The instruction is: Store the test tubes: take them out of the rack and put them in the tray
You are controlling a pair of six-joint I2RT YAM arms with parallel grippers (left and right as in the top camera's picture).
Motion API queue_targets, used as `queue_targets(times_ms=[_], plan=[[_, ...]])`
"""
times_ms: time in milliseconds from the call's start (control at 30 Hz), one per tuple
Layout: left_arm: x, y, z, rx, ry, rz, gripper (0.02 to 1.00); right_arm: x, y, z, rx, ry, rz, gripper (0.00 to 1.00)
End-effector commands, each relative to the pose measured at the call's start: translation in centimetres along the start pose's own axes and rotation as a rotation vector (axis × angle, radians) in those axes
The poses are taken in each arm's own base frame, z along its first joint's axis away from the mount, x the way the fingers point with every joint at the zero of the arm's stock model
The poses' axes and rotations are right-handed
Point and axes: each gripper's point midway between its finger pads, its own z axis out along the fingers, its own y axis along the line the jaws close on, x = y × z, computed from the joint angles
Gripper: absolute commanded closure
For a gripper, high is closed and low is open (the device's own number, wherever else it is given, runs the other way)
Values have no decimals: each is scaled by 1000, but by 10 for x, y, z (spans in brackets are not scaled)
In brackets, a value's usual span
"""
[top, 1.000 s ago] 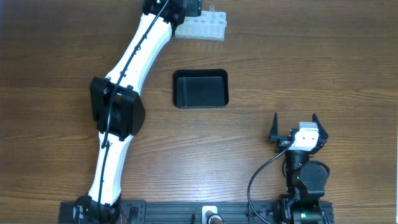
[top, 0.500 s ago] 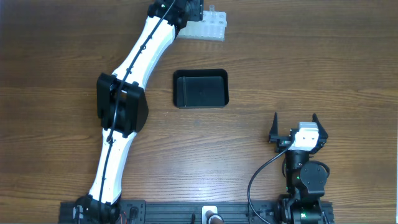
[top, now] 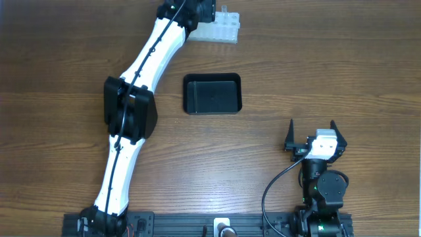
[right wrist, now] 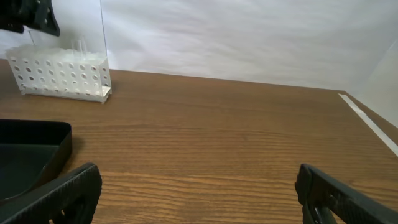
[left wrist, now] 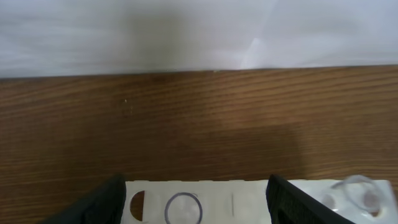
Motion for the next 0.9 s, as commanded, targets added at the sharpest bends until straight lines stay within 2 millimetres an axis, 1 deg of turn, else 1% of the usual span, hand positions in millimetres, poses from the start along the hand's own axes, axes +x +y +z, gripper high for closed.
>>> queue_targets(times_ms=[33,67,133,167,200,233,367,467,533,800,900], plan=[[8,2,12,6,15,11,310,2,0,0,0,0,-1,7],[8,2,12,6,15,11,312,2,0,0,0,0,-1,9],[8,2,12,6,15,11,354,2,0,0,0,0,-1,9],[8,2,12,6,15,11,391,2,0,0,0,0,-1,9],[8,2,12,6,15,11,441,2,0,0,0,0,-1,9],[8,2,12,6,15,11,470,2,0,0,0,0,-1,9],[8,2,12,6,15,11,695,2,0,0,0,0,-1,9],[8,2,12,6,15,11,816,2,0,0,0,0,-1,7],[8,2,12,6,15,11,877,2,0,0,0,0,-1,7],[8,2,11,9,15,7,906,2,0,0,0,0,-1,9],[4,0,7,12,6,7,910,2,0,0,0,0,-1,9]])
